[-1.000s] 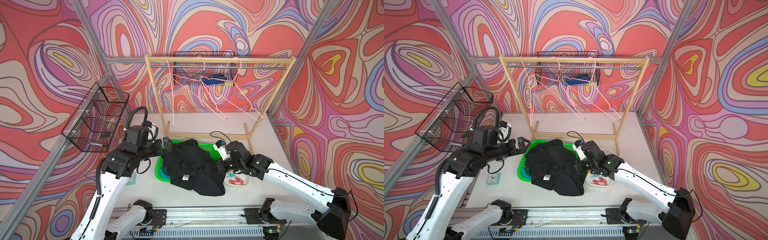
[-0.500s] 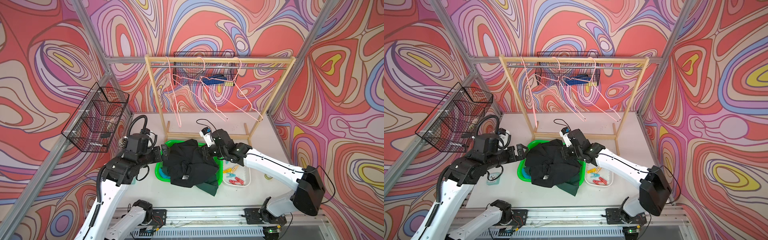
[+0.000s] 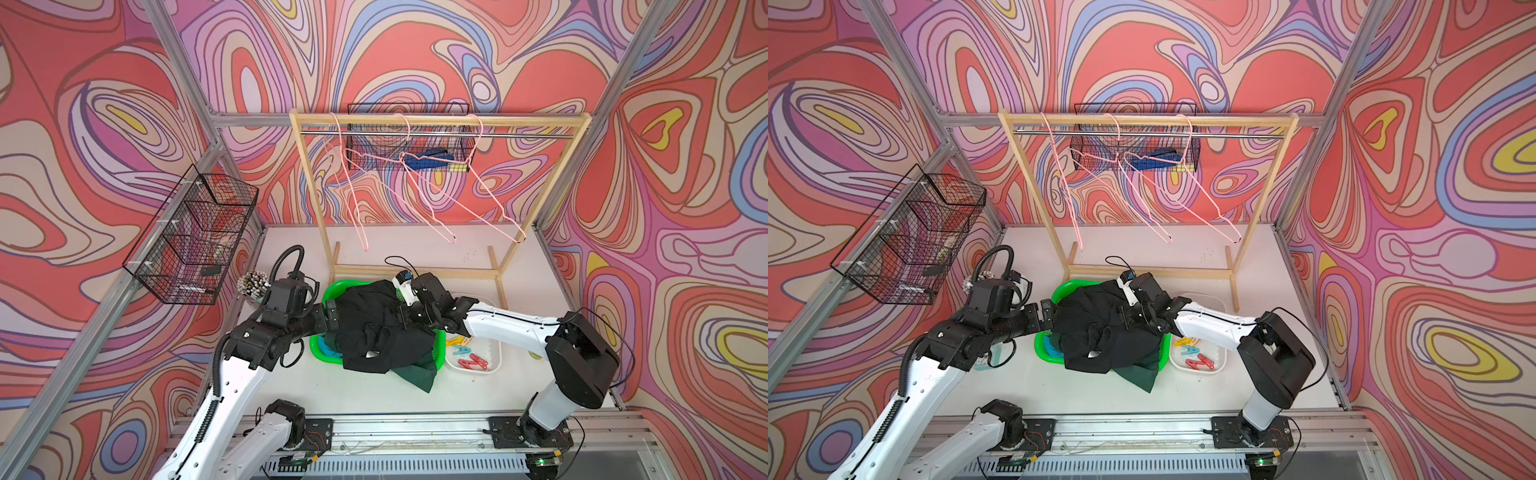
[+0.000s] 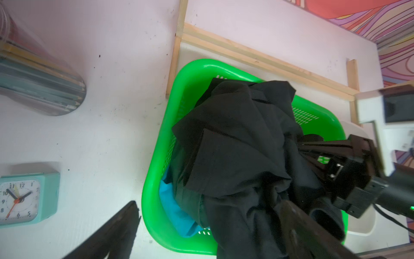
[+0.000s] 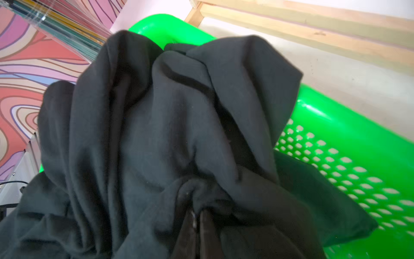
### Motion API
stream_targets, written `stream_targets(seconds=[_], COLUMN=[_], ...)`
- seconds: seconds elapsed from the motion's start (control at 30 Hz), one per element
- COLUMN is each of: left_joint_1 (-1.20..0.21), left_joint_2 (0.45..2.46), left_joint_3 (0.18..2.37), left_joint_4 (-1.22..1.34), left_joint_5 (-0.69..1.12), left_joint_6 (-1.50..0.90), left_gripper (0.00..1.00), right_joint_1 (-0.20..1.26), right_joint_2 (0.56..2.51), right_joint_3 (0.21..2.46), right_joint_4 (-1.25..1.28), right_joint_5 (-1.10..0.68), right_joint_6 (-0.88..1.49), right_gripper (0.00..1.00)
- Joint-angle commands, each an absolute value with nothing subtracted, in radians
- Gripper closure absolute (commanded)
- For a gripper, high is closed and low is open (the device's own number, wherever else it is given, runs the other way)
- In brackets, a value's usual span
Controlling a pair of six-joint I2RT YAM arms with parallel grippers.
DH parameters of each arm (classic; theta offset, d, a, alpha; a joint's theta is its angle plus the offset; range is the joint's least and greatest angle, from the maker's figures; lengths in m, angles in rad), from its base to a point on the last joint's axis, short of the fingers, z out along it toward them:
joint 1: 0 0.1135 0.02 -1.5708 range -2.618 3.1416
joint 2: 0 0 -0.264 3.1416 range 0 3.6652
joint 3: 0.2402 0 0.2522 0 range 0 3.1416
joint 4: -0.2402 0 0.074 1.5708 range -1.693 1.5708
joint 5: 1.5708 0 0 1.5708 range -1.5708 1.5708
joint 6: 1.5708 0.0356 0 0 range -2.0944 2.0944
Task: Remove the clothespins securing t-shirts to the hanger
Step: Adjust the T-shirt in the basket.
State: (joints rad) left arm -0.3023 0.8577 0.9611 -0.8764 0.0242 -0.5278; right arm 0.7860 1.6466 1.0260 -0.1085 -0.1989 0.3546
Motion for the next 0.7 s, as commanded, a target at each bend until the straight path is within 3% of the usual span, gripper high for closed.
stream_targets(seconds=[0.0,0.13,0.37,0.67], left_joint_1=[-0.291,-0.278,-0.238,-0.141], left_joint_2=[0.853,0.88,0.887,0.948], left_joint_3=[0.931,0.913,0.848,0.807], left_joint_4=[-0.82,-0.824,-0.711,-0.596], left_joint_5=[-0.05,-0.127,-0.077,-0.036], left_joint_6=[-0.555,-0.556,-0.485,-0.499], left_gripper=[0.0,0.0,0.0,0.0], right_joint_1=[0.792,0.792,0.791,0.79], right_joint_2=[1.589,1.485,1.271,1.104], right_joint_3=[1.022,1.003,0.907,0.802], right_joint_4=[-0.098,-0.1,-0.115,-0.19], right_joint_5=[-0.199,-0.172,-0.088,0.024], right_joint_6=[0.336,0.317,0.26,0.213], right_gripper=[0.73,0.57,0.3,0.17])
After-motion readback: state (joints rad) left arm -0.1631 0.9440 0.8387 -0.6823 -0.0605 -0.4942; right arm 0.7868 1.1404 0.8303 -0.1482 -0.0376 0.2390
